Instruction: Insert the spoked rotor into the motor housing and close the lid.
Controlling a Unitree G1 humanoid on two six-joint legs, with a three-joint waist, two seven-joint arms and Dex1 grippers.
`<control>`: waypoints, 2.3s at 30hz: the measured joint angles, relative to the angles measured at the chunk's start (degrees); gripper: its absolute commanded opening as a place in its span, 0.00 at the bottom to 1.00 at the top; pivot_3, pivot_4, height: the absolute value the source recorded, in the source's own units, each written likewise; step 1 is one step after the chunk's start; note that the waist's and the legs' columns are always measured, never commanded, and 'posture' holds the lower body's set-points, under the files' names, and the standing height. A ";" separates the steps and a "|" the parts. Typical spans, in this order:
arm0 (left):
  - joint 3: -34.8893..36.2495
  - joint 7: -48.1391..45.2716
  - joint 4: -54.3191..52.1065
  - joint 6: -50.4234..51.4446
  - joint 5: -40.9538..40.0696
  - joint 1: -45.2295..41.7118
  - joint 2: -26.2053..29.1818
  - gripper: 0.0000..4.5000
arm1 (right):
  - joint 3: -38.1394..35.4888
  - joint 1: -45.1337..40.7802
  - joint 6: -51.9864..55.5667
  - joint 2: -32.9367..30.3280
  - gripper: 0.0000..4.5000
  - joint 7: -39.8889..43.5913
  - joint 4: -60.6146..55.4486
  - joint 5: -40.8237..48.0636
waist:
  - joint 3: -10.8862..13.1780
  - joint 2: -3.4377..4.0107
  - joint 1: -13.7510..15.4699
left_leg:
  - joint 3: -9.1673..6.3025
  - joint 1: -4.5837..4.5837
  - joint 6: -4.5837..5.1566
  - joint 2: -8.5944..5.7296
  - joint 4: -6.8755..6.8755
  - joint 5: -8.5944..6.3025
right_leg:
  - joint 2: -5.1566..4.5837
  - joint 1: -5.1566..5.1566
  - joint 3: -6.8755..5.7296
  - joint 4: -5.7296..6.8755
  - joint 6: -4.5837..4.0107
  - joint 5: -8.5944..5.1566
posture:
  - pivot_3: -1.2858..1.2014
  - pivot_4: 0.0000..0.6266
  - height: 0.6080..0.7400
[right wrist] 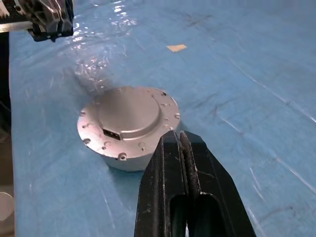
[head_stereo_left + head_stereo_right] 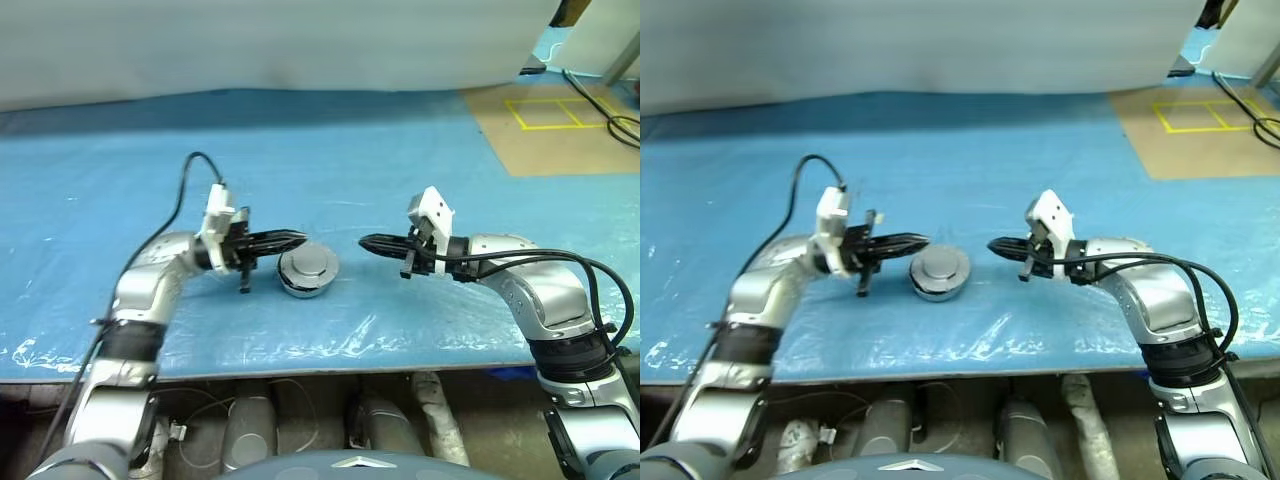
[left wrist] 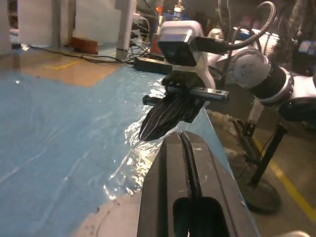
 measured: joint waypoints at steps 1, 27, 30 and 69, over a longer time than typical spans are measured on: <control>0.38 -0.18 -1.08 0.01 0.02 2.21 1.66 0.00 | 0.49 -0.01 -0.14 0.13 0.04 0.03 -0.08 -0.09 | 0.02 0.03 -0.02 | 0.00 0.03 0.00 -0.01 -0.04 0.00 | 0.00 0.02 0.01 -0.02 0.00 0.00 | 0.52 0.24 1.00; 4.36 8.68 -3.16 -23.09 8.25 24.36 3.37 0.00 | 17.03 -11.74 -17.10 9.63 0.99 9.21 22.71 -13.73 | 0.07 0.12 0.10 | 0.02 0.14 0.00 0.11 0.08 0.00 | 0.08 0.40 -0.02 -0.45 0.09 0.06 | 0.52 0.24 1.00; 4.29 9.61 -3.32 -23.08 8.21 23.92 3.19 0.00 | 17.67 -11.78 -19.95 10.21 0.95 9.06 23.59 -15.81 | 0.07 0.12 0.06 | 0.02 0.21 0.00 0.11 0.10 0.00 | 0.08 0.44 0.00 -0.43 0.09 0.06 | 0.52 0.24 1.00; 0.78 11.03 0.58 -24.38 9.40 17.48 1.89 0.00 | 14.14 -14.55 -15.16 16.50 0.66 6.41 29.85 -15.62 | 0.07 0.11 0.06 | 0.02 0.25 0.00 0.13 0.48 0.01 | 0.06 0.33 0.09 0.23 0.05 0.04 | 0.52 0.24 1.00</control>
